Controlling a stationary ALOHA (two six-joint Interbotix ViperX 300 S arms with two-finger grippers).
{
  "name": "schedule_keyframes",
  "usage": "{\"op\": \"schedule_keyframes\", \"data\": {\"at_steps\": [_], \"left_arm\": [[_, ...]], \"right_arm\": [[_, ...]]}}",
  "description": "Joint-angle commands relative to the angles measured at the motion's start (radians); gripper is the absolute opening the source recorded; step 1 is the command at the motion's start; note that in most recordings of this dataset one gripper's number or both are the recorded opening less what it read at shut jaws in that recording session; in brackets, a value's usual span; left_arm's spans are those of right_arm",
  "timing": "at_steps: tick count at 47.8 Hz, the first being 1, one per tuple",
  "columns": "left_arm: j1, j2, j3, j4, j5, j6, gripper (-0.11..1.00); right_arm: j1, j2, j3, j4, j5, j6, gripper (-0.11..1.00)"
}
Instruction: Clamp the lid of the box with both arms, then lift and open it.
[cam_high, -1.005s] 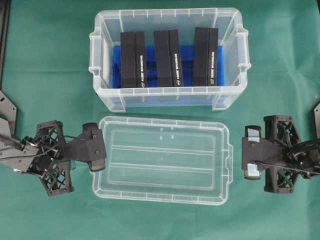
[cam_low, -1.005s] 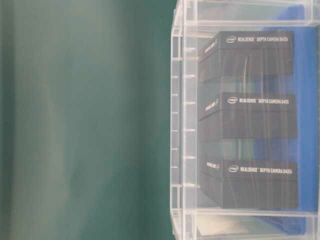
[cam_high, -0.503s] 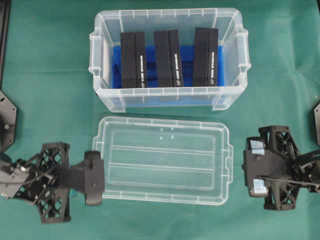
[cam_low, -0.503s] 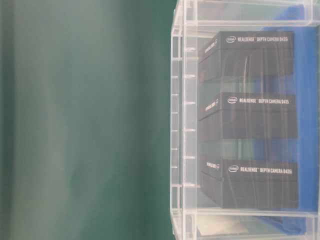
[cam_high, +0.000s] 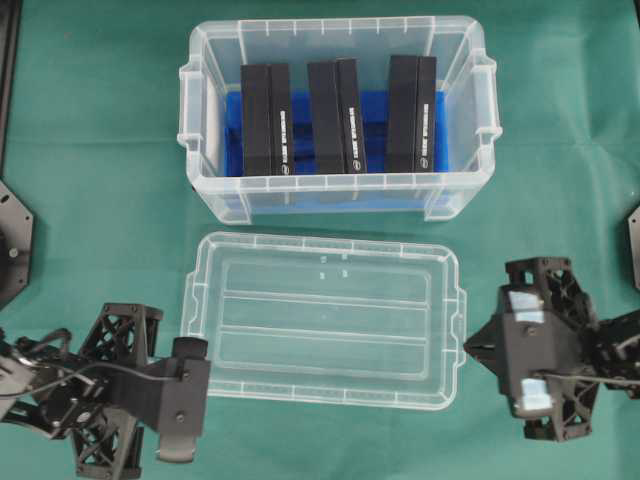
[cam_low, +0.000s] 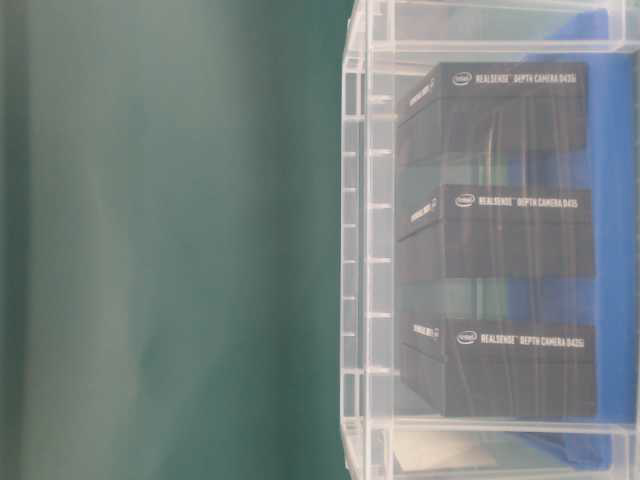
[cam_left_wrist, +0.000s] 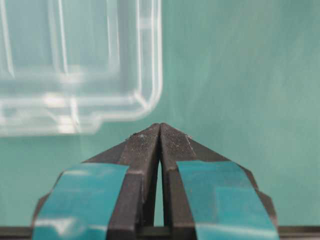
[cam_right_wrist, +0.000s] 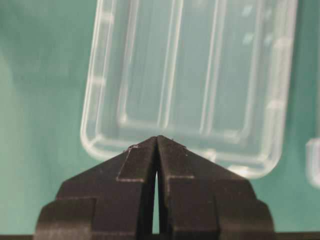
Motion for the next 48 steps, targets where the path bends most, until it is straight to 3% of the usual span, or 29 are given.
{"op": "schedule_keyframes", "data": {"at_steps": [1,7,20,35,48], "left_arm": [[-0.002,-0.057,-0.044,0.058,-0.002,0.006,0.01],[0.014,-0.123,-0.048,0.133,-0.006,0.008,0.01],[0.127,-0.256,-0.003,0.233,-0.071,0.040,0.01],[0.310,-0.407,0.086,0.239,-0.233,0.152,0.01],[0.477,-0.509,0.137,0.239,-0.313,0.235,0.01]], "right_arm": [[-0.002,-0.044,-0.040,-0.066,-0.003,-0.002,-0.01],[-0.026,-0.092,-0.040,-0.161,-0.003,0.000,-0.01],[-0.149,-0.195,-0.015,-0.324,-0.020,0.002,-0.01],[-0.308,-0.287,0.021,-0.439,-0.063,0.000,-0.01],[-0.436,-0.322,0.054,-0.503,-0.115,0.000,-0.01]]}}
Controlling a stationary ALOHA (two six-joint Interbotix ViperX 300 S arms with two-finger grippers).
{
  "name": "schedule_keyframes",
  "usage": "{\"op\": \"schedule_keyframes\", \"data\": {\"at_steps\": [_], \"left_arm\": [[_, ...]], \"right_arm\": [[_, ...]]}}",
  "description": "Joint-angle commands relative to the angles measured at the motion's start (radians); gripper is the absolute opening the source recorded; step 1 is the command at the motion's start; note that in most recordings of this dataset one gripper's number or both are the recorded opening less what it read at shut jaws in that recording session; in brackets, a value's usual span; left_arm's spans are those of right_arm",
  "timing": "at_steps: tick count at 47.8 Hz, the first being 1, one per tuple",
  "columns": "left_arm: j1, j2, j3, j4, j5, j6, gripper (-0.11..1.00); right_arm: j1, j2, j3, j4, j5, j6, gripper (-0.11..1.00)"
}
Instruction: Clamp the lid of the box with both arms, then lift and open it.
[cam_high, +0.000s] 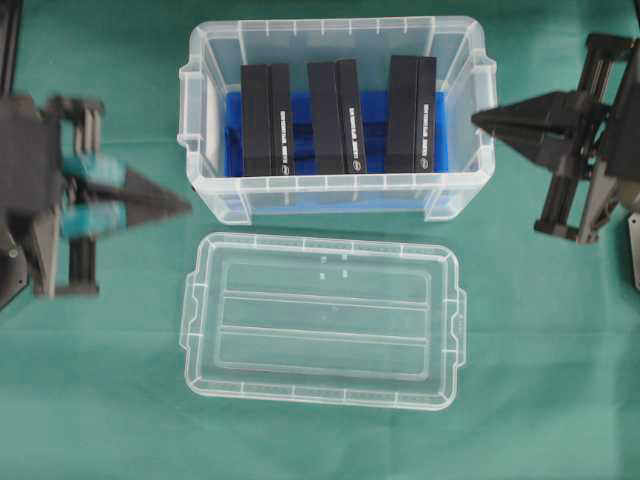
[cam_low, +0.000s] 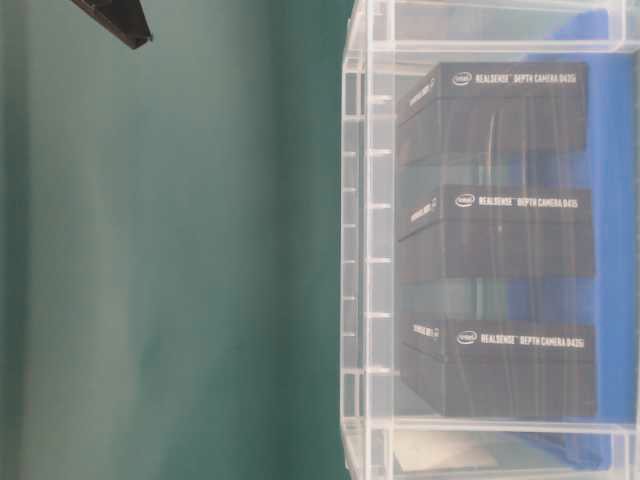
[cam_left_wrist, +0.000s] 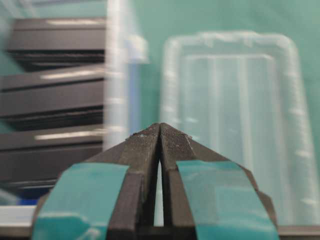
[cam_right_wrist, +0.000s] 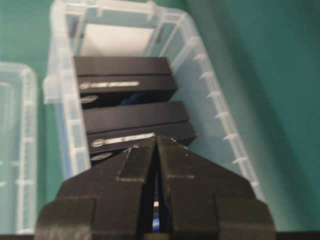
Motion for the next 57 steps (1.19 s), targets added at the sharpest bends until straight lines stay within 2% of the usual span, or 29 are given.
{"op": "schedule_keyframes", "data": {"at_steps": [1,11,19,28,40,57], "left_arm": [[0.051,-0.026,0.000,0.006,-0.029,0.020,0.01],[0.169,-0.066,0.041,0.006,-0.107,0.048,0.01],[0.222,-0.083,0.066,0.006,-0.146,0.057,0.01],[0.235,-0.080,0.080,0.006,-0.153,0.057,0.01],[0.253,-0.077,0.147,-0.005,-0.238,0.048,0.01],[0.314,-0.074,0.264,-0.020,-0.399,0.029,0.01]], "right_arm": [[-0.043,-0.012,-0.005,-0.023,-0.025,0.002,-0.01],[-0.161,-0.035,0.031,-0.048,-0.075,0.003,-0.01],[-0.236,-0.057,0.061,-0.048,-0.144,0.002,-0.01],[-0.261,-0.061,0.083,-0.043,-0.179,0.005,-0.01],[-0.264,-0.058,0.135,-0.026,-0.202,0.025,-0.01],[-0.304,-0.048,0.245,-0.026,-0.299,0.152,-0.01]]}}
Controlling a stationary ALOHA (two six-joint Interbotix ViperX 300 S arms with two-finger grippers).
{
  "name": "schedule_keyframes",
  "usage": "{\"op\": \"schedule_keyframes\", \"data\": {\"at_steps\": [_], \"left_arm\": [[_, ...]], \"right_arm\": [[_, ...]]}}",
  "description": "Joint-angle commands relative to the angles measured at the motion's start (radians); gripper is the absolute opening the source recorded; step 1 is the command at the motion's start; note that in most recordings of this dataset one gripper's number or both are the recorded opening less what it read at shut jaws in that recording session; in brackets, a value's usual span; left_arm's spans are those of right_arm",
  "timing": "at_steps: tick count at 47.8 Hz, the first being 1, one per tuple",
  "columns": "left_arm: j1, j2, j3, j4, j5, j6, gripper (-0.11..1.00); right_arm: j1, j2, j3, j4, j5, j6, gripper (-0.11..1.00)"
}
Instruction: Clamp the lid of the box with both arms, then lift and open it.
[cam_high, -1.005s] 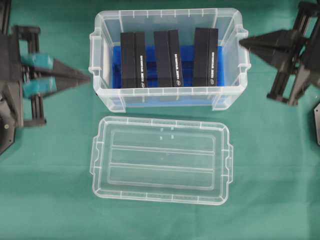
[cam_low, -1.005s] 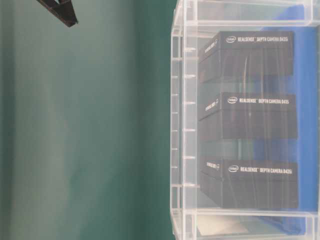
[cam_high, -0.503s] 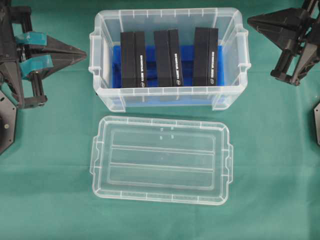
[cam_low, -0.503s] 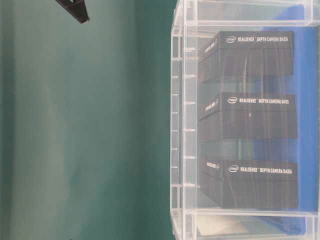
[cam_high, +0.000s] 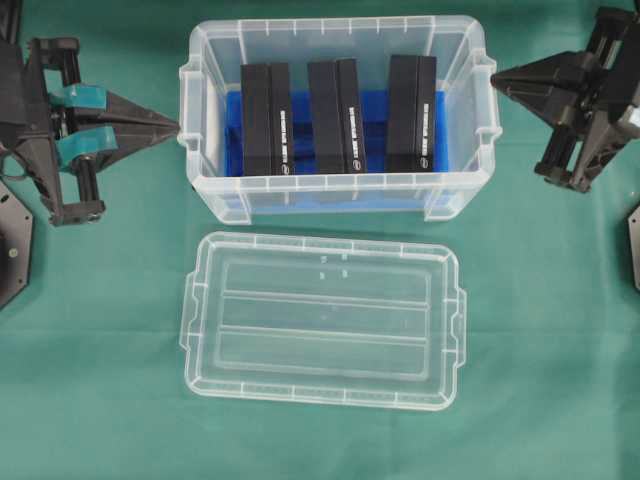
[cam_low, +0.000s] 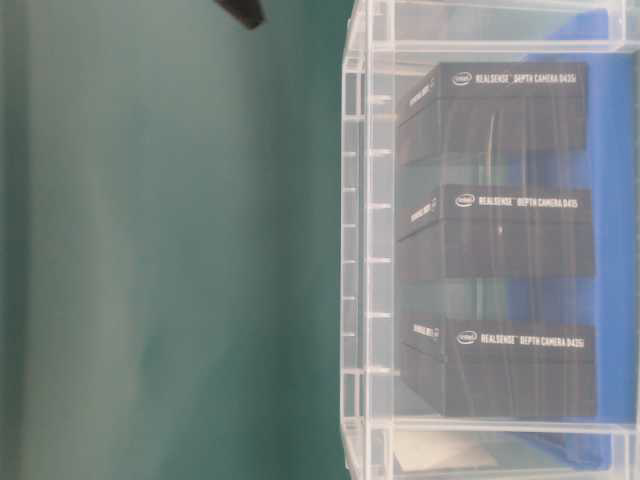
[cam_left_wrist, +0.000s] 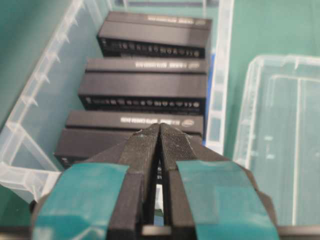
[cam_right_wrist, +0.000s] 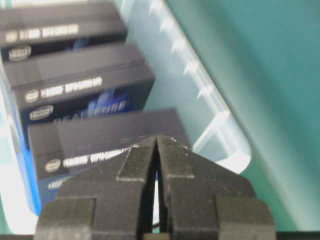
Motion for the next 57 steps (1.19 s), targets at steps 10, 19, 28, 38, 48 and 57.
{"op": "schedule_keyframes", "data": {"at_steps": [10,19,28,38,48,57], "left_arm": [[0.037,0.003,0.060,-0.003,-0.104,-0.038,0.01],[0.040,0.003,0.072,-0.003,-0.121,-0.043,0.01],[0.043,0.003,0.072,-0.003,-0.121,-0.043,0.01],[0.043,0.003,0.072,-0.003,-0.121,-0.043,0.01],[0.041,0.003,0.074,-0.003,-0.121,-0.044,0.01],[0.041,0.003,0.074,-0.003,-0.121,-0.044,0.01]], "right_arm": [[-0.008,0.006,0.029,0.000,-0.044,0.046,-0.01],[-0.008,0.006,0.028,-0.002,-0.044,0.046,-0.01],[-0.009,0.006,0.028,0.000,-0.044,0.046,-0.01],[-0.009,0.006,0.028,0.000,-0.052,0.046,-0.01],[-0.009,0.006,0.028,0.000,-0.064,0.046,-0.01],[-0.009,0.006,0.028,-0.002,-0.072,0.046,-0.01]]}}
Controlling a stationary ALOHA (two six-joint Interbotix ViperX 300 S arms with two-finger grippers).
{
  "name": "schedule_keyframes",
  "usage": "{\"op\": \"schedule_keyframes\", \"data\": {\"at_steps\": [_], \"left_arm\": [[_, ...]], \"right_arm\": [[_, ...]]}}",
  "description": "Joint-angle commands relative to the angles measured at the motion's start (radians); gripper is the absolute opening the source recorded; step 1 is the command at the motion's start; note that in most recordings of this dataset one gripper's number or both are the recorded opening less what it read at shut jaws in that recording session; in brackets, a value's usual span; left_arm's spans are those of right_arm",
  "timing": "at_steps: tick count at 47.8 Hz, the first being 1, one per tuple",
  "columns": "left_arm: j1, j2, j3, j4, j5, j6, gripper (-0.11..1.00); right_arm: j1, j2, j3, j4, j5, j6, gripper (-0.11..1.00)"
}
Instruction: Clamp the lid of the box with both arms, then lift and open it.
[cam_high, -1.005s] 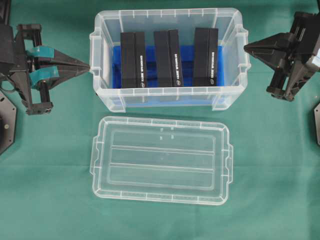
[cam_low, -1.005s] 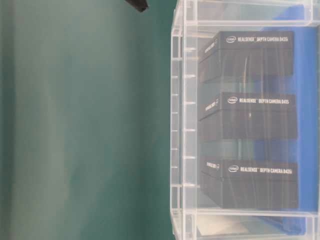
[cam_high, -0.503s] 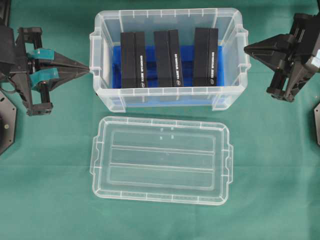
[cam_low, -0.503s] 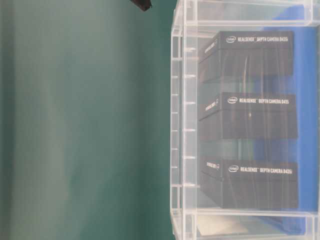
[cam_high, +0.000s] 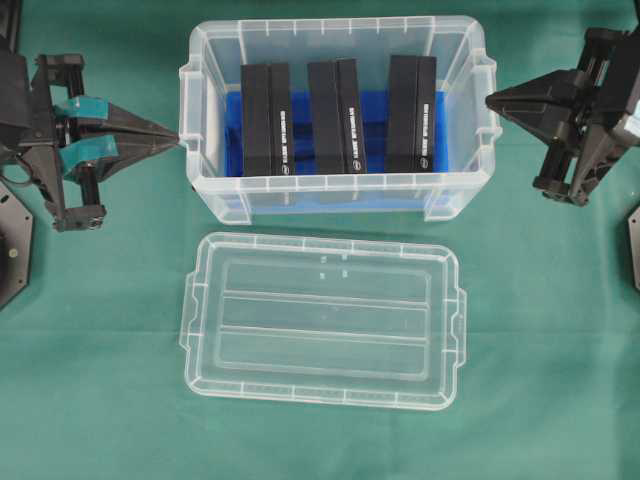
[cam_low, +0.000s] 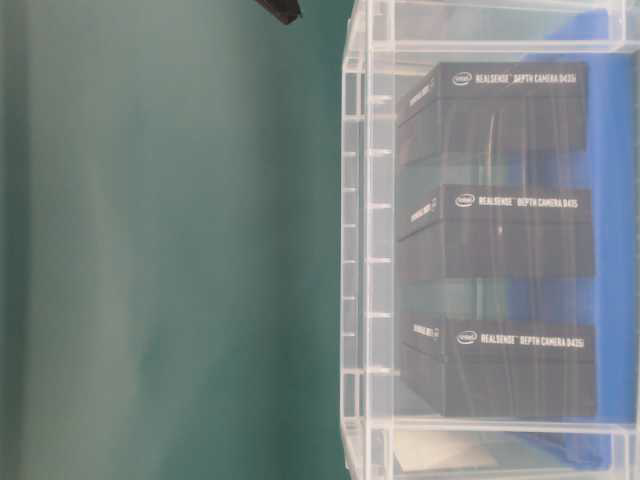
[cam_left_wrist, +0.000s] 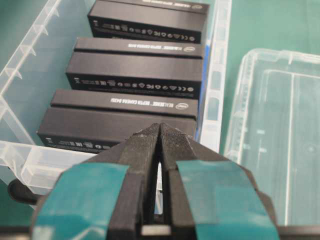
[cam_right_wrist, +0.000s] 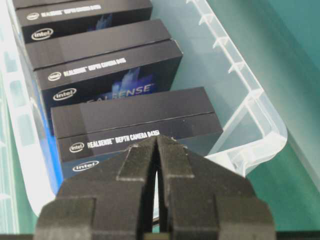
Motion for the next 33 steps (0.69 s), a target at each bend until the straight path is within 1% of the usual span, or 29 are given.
{"op": "schedule_keyframes", "data": {"at_steps": [1,12,22,33], "left_arm": [[0.002,0.002,-0.014,-0.002,-0.009,-0.002,0.01],[-0.005,0.002,-0.014,-0.002,-0.008,-0.012,0.01],[-0.035,0.002,-0.014,-0.002,-0.003,-0.021,0.01],[-0.074,0.002,-0.014,-0.002,-0.002,-0.040,0.01]], "right_arm": [[-0.003,-0.002,-0.012,0.002,-0.011,0.003,-0.01],[-0.003,-0.002,-0.011,0.002,-0.025,0.003,-0.01],[0.002,-0.002,-0.011,0.008,-0.040,0.003,-0.01],[0.032,-0.002,-0.011,0.015,-0.051,0.003,-0.01]]}}
